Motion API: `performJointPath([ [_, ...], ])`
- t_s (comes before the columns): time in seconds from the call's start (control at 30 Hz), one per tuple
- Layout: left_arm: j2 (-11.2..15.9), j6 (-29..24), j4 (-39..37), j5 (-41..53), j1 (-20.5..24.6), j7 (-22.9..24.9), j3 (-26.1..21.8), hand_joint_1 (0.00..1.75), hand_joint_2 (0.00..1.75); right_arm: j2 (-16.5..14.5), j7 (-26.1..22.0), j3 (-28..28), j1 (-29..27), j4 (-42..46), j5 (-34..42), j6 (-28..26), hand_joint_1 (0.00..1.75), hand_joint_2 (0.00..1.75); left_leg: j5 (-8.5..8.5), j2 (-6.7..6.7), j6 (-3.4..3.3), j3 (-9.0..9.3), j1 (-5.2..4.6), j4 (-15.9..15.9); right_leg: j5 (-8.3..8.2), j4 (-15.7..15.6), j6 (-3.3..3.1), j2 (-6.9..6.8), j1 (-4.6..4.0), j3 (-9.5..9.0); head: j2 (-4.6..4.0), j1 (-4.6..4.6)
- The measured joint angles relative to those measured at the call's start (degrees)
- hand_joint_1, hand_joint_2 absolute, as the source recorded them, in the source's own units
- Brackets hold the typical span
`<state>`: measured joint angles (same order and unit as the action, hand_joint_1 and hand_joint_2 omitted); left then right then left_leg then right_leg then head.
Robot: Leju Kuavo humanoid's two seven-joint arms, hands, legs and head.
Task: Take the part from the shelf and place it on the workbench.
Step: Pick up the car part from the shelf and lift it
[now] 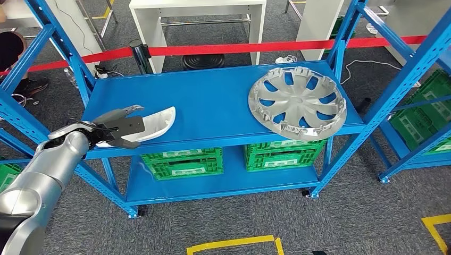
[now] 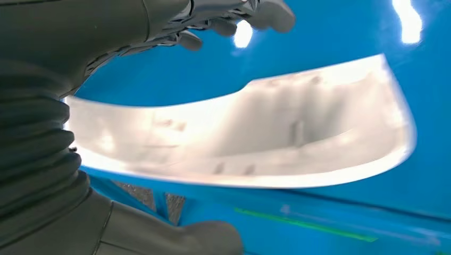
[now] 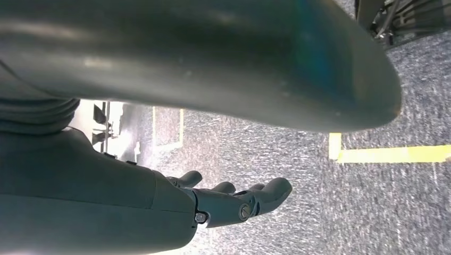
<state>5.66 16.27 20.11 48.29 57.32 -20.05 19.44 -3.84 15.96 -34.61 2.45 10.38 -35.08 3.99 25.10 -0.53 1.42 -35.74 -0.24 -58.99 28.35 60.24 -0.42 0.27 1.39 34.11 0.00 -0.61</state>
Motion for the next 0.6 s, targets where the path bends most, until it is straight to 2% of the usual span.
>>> performJointPath([
  [0.07, 0.1, 0.2, 0.1, -0.1, -0.4, -0.2, 0.6, 0.00, 1.75, 0.0, 0.0, 0.0, 0.0, 0.0, -0.1, 0.0, 0.00, 0.00, -0.14, -0.15, -0.15, 0.05, 0.04, 0.2, -0.12, -0.4, -0.74, -0.06, -0.08, -0.23, 0.00, 0.03],
  [0.1, 0.1, 0.2, 0.1, -0.2, -0.6, -0.3, 0.9, 0.00, 1.75, 0.0, 0.0, 0.0, 0.0, 0.0, -0.1, 0.0, 0.00, 0.00, -0.14, -0.22, -0.31, 0.05, 0.01, 0.2, -0.20, -0.6, -0.70, -0.11, -0.07, -0.37, 0.00, 0.03],
  [0.27, 0.2, -1.2, 0.5, 0.4, -1.5, 0.2, 2.5, 0.00, 1.75, 0.1, 0.0, 0.0, 0.1, 0.0, -0.2, -0.1, 0.00, 0.00, -0.12, -0.32, -0.99, 0.05, -0.04, 0.2, -0.61, -1.5, 0.37, -0.19, -0.03, -0.87, 0.00, 0.04],
  [0.4, 0.0, -3.7, 0.6, 1.4, -2.2, 1.5, 4.4, 0.00, 1.75, 0.1, 0.0, -0.1, 0.1, 0.0, -0.4, -0.2, 0.00, 0.00, -0.16, -0.29, -1.18, 0.04, -0.15, 0.2, -0.73, -1.7, 1.28, -0.17, 0.11, -0.93, 0.00, 0.03],
  [0.6, -0.6, -6.7, 0.7, 2.3, -3.6, 3.2, 6.5, 0.02, 1.75, 0.1, 0.0, -0.2, 0.1, 0.0, -0.4, -0.2, 0.00, 0.00, -0.24, -0.29, -1.27, 0.05, -0.18, 0.2, -0.81, -1.7, 1.62, -0.18, 0.13, -0.91, 0.00, 0.02],
])
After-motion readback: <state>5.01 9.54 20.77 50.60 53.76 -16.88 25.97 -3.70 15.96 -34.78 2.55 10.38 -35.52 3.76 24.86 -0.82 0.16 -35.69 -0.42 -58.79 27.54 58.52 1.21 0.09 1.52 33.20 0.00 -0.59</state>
